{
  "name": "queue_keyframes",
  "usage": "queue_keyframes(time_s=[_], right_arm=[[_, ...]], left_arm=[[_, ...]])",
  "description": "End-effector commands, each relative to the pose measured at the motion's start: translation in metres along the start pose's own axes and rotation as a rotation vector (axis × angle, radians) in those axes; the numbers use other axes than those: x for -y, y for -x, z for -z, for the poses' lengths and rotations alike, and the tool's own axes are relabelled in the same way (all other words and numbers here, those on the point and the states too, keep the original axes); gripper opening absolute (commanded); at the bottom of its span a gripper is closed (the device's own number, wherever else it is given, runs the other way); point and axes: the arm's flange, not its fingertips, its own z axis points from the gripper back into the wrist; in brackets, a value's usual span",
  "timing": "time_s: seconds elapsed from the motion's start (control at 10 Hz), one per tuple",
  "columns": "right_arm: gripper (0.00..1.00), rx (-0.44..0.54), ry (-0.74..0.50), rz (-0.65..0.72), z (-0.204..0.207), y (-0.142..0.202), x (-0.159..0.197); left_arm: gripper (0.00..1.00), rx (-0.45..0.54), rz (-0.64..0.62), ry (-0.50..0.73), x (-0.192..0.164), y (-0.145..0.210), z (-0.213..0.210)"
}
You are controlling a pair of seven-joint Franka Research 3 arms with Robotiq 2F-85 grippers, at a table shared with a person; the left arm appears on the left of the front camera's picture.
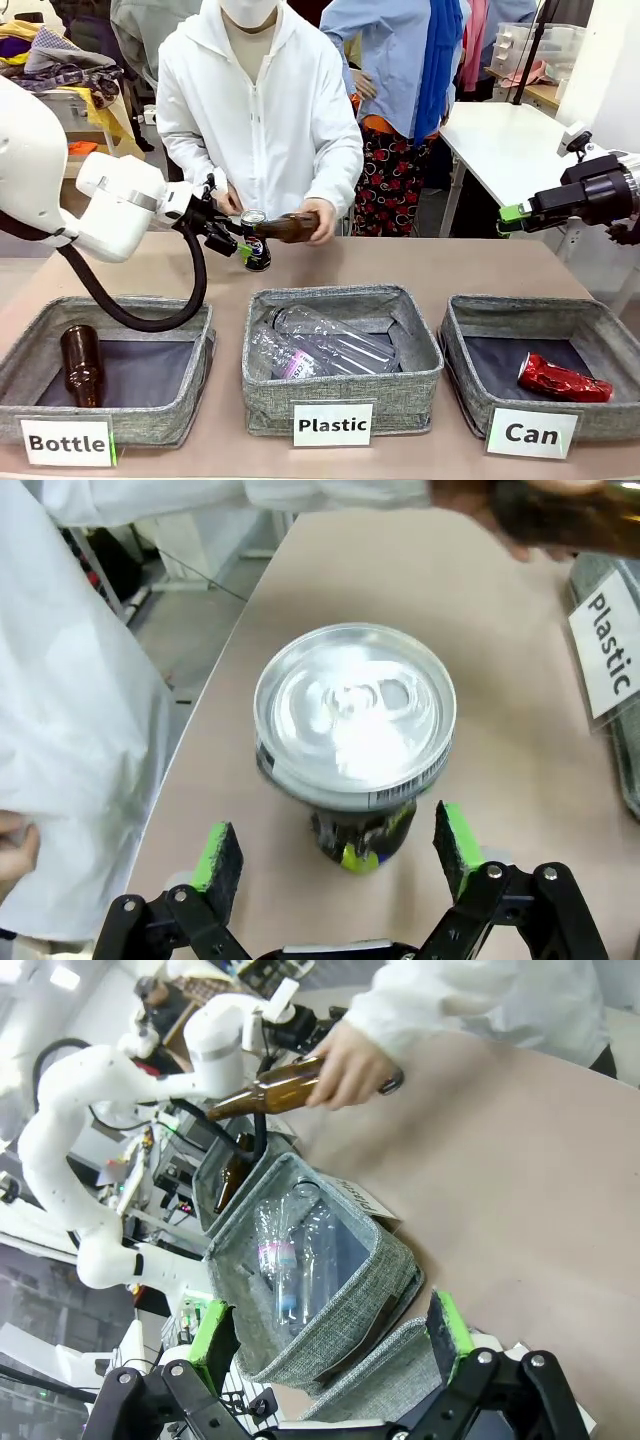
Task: Sort the can waste into the basket.
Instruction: Pick up the can waste from the table and place it in the right Fabric basket.
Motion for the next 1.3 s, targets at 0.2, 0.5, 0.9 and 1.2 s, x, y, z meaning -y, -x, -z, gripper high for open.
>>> queue_keyframes(time_s=[0.2, 0.5, 0.9, 1.2], right_arm=[[1.00, -0.003, 0.002, -0.006, -0.002, -0.002, -0.003], [1.00, -0.003, 0.002, -0.006, -0.002, -0.002, -0.003], [1.00, -0.003, 0.002, -0.006, -0.002, -0.002, -0.003], [1.00, -0.003, 0.002, -0.006, -0.002, -0.002, -0.003]], left_arm=[[1.00, -0.071, -0.020, -0.022, 0.055, 0.051, -0.191], [1.00, 0.203, 0.071, -0.054, 0.158, 0.075, -0.388], [1.00, 0.546, 0.211, -0.055, 0.289, 0.149, -0.542], [1.00, 0.578, 0.250, -0.106, 0.321, 0.170, -0.535]])
